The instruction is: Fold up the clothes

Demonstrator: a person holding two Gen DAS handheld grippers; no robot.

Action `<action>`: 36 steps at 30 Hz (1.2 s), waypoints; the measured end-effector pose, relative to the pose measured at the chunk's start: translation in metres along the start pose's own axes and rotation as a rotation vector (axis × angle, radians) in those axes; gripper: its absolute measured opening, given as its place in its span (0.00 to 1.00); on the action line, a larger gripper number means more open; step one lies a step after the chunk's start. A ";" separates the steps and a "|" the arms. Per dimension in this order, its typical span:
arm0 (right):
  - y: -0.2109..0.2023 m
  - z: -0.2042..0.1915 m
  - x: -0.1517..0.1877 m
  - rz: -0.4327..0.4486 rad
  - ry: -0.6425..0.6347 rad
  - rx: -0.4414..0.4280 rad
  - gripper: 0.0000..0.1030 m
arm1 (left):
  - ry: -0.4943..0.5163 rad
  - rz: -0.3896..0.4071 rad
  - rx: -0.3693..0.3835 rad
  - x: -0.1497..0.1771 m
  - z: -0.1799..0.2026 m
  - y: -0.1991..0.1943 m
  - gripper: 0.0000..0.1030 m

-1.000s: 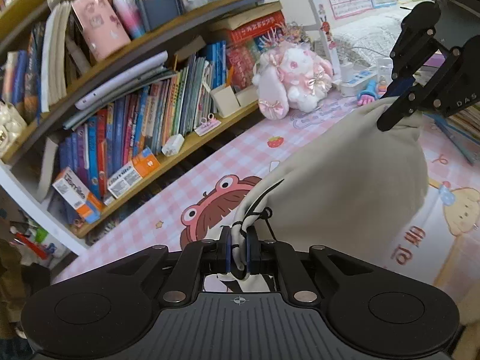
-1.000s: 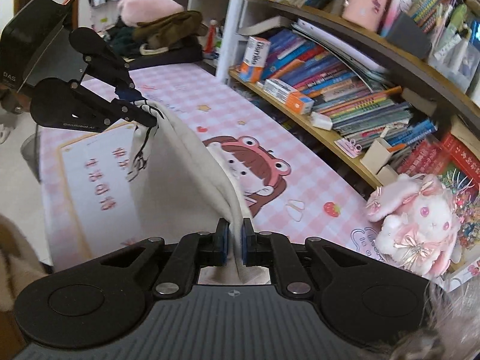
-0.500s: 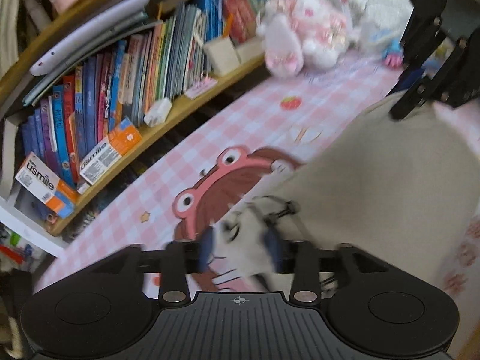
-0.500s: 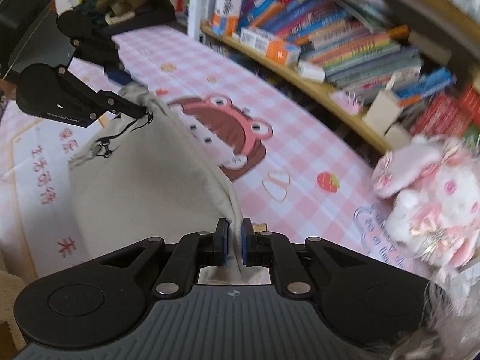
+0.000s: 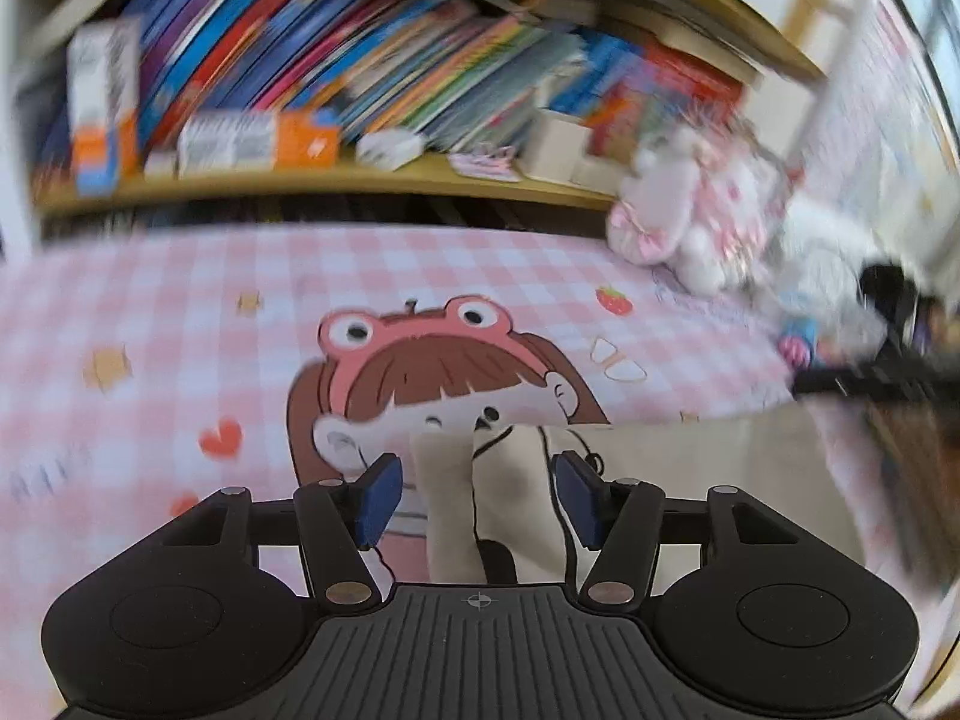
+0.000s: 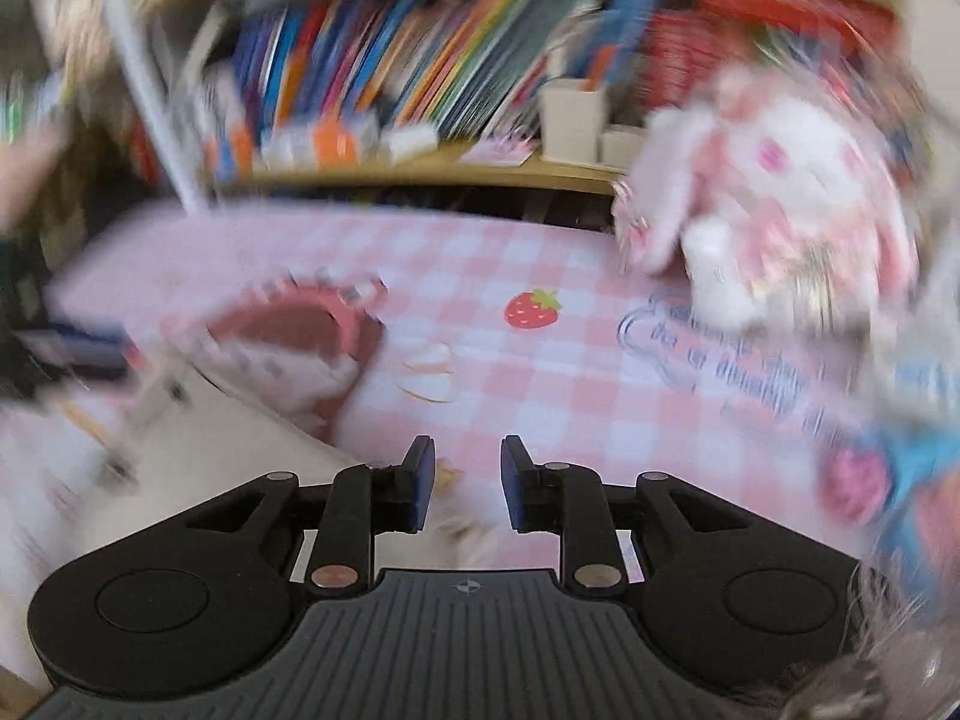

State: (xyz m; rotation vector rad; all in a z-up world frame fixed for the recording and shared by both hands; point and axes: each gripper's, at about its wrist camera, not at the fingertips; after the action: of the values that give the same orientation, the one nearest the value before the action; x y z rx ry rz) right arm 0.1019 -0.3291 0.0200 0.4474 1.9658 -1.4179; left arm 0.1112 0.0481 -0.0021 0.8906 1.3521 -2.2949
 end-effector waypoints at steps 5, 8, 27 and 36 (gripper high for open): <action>-0.011 -0.002 0.031 0.001 0.195 -0.008 0.44 | -0.127 0.038 0.069 0.006 -0.013 0.010 0.37; 0.002 0.000 0.043 -0.014 0.306 0.035 0.40 | -0.148 0.043 0.130 0.005 -0.010 0.007 0.03; 0.017 0.029 0.070 0.016 0.652 -0.064 0.32 | -0.413 0.025 0.168 0.020 -0.054 0.009 0.40; -0.009 0.015 0.087 0.013 0.628 -0.041 0.20 | -0.439 0.028 0.216 0.048 -0.049 0.000 0.21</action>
State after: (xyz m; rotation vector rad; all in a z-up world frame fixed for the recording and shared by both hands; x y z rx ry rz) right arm 0.0382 -0.3553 -0.0366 0.9773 2.4606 -1.3257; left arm 0.0921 0.0926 -0.0511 0.4172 0.9136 -2.4559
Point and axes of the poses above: each gripper's, at about its wrist camera, not at the fingertips, and y roughly the way its jaws point, z to its right, x to its underside, and after that the axes turned 5 degrees about x, right-handed
